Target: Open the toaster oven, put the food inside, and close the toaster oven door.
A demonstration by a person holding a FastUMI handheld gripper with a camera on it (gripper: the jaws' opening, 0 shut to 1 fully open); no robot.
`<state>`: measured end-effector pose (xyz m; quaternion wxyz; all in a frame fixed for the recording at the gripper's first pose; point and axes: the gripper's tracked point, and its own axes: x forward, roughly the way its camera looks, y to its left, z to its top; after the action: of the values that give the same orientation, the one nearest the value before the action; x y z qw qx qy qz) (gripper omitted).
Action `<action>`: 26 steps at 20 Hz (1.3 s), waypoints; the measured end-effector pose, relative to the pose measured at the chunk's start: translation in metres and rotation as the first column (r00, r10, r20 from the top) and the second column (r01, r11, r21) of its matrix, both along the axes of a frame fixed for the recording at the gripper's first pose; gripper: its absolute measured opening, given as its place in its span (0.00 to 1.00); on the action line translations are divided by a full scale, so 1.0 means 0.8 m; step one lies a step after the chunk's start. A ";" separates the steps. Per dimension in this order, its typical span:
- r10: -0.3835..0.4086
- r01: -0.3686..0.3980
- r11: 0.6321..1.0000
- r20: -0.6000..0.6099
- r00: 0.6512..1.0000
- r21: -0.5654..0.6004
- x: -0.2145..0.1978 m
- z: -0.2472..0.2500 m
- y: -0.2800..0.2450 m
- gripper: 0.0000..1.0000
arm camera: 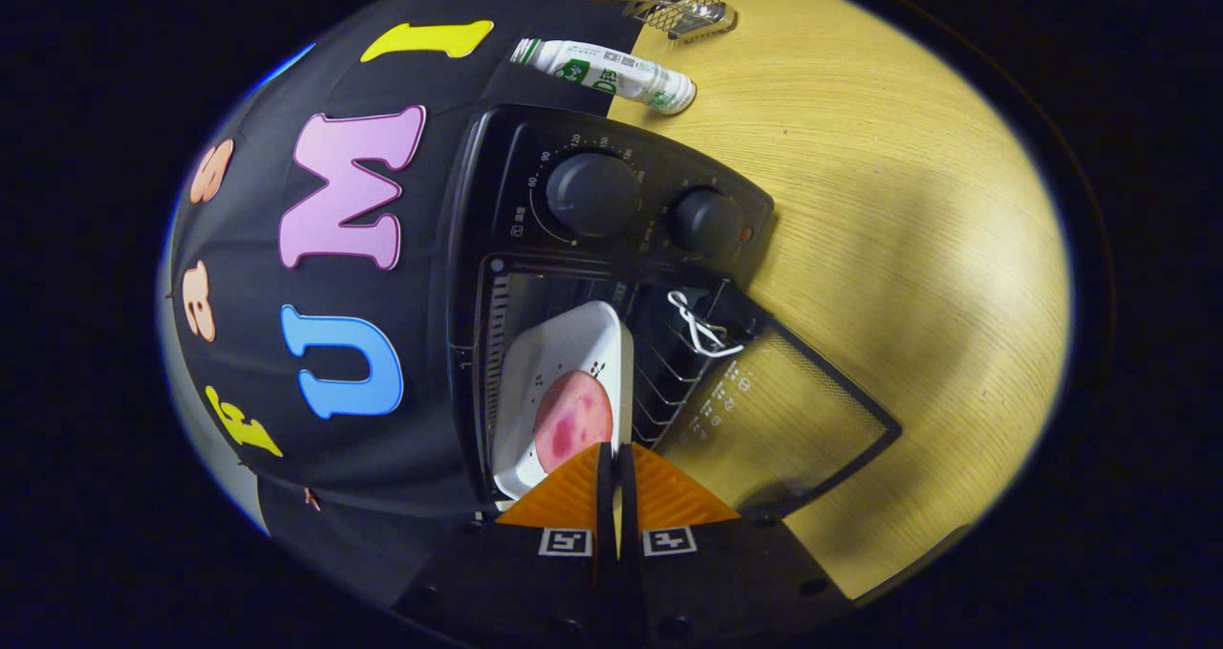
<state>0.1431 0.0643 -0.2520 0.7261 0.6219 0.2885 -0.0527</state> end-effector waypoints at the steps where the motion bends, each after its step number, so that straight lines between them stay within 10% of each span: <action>1: -0.012 0.012 1.000 0.002 1.000 -0.003 0.009 -0.003 0.002 0.05; 15: -0.061 0.059 0.997 -0.035 0.998 -0.041 0.047 -0.030 0.047 0.11; 26: 0.244 -0.229 0.940 0.027 0.969 -0.253 -0.068 -0.002 0.096 0.98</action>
<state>0.0887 0.1407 -0.2533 0.8071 0.4886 0.3310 0.0176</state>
